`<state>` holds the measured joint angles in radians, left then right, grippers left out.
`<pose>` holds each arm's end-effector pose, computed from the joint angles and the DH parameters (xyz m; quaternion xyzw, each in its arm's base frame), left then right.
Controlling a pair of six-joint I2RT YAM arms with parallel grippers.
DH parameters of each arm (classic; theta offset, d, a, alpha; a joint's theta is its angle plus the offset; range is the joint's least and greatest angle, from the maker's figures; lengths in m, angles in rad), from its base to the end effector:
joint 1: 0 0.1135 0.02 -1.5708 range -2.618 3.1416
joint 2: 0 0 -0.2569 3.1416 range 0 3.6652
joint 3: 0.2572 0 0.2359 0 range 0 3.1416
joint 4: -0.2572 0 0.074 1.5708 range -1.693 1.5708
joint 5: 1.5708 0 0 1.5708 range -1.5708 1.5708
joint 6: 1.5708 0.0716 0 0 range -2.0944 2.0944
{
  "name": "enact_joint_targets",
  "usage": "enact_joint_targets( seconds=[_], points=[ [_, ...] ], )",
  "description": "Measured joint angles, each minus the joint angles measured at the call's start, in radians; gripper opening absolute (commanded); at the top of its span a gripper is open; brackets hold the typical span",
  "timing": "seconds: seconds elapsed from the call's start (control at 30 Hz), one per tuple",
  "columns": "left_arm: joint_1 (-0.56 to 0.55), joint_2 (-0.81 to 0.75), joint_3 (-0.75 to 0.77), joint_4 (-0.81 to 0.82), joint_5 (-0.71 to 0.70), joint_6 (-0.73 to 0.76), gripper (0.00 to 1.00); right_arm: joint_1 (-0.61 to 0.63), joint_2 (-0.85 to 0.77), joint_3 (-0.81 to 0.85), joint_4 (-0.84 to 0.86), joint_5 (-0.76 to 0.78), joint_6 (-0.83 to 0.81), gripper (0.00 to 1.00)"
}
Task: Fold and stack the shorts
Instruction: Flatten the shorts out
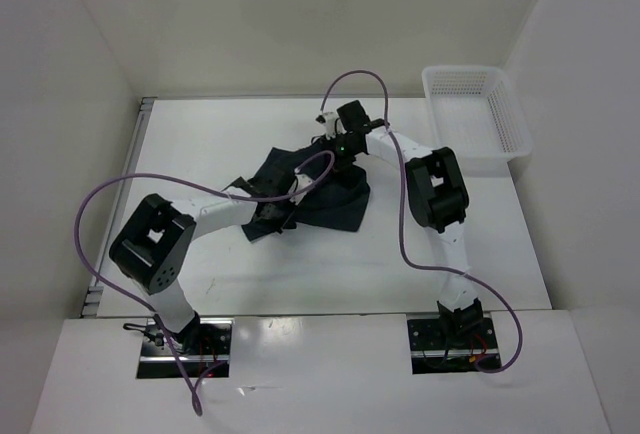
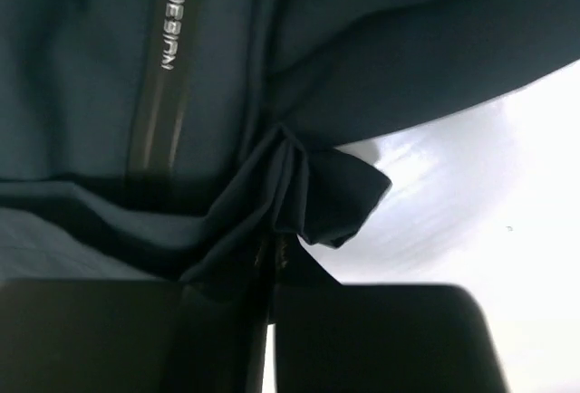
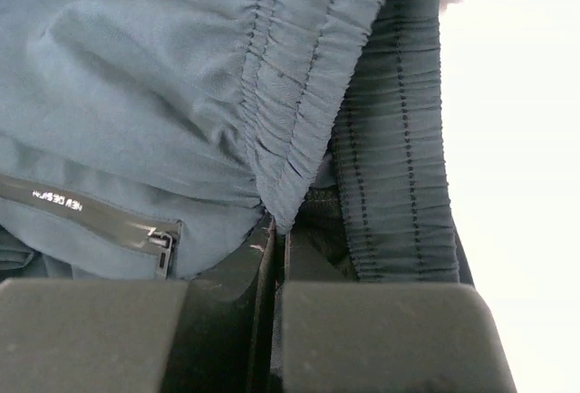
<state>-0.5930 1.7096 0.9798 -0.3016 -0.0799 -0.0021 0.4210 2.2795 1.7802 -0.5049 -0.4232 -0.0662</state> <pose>0.2854 -0.1854 0.1358 0.2702 0.9244 -0.0413 0.2658 0.4361 0.2275 0.1345 -0.2834 0.8969 0.2467 0.2334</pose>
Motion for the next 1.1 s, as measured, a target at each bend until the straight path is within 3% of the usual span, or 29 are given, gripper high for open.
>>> enact_joint_targets(
  seconds=[0.1,0.17,0.27,0.4,0.57,0.67,0.73,0.8,0.9,1.0,1.1],
  points=[
    [0.051,-0.001,0.018,-0.012,-0.004,0.000,0.00,-0.001,-0.015,0.016,-0.013,0.023,-0.014,0.00],
    [0.141,-0.001,0.074,-0.063,0.009,0.000,0.00,-0.005,-0.023,0.062,-0.031,0.036,-0.025,0.00],
    [0.351,-0.001,0.286,-0.133,0.033,0.000,0.00,-0.023,-0.026,0.211,-0.064,0.052,-0.027,0.00],
    [0.579,-0.013,0.611,-0.112,0.038,-0.002,0.00,-0.065,-0.040,0.472,-0.063,0.087,-0.024,0.00],
    [0.648,-0.127,0.699,-0.095,0.048,-0.002,0.00,-0.095,-0.197,0.537,-0.049,0.127,-0.037,0.00],
    [0.629,-0.218,0.618,-0.092,0.064,-0.002,0.00,-0.090,-0.348,0.423,-0.041,0.143,-0.073,0.07],
    [0.621,-0.316,0.471,-0.093,0.072,-0.002,0.01,-0.088,-0.465,0.266,-0.033,0.142,-0.102,0.22],
    [0.600,-0.402,0.329,-0.115,0.077,-0.002,0.03,-0.084,-0.575,0.075,-0.038,0.132,-0.131,0.46],
    [0.519,-0.525,0.103,-0.169,0.079,-0.001,0.12,-0.080,-0.665,-0.188,-0.050,0.121,-0.185,0.68],
    [0.400,-0.608,-0.071,-0.235,0.113,0.001,0.19,-0.081,-0.692,-0.446,-0.094,0.128,-0.245,0.78],
    [0.371,-0.679,-0.206,-0.280,0.127,0.001,0.21,-0.081,-0.699,-0.606,-0.156,0.158,-0.286,0.79]
  ],
)
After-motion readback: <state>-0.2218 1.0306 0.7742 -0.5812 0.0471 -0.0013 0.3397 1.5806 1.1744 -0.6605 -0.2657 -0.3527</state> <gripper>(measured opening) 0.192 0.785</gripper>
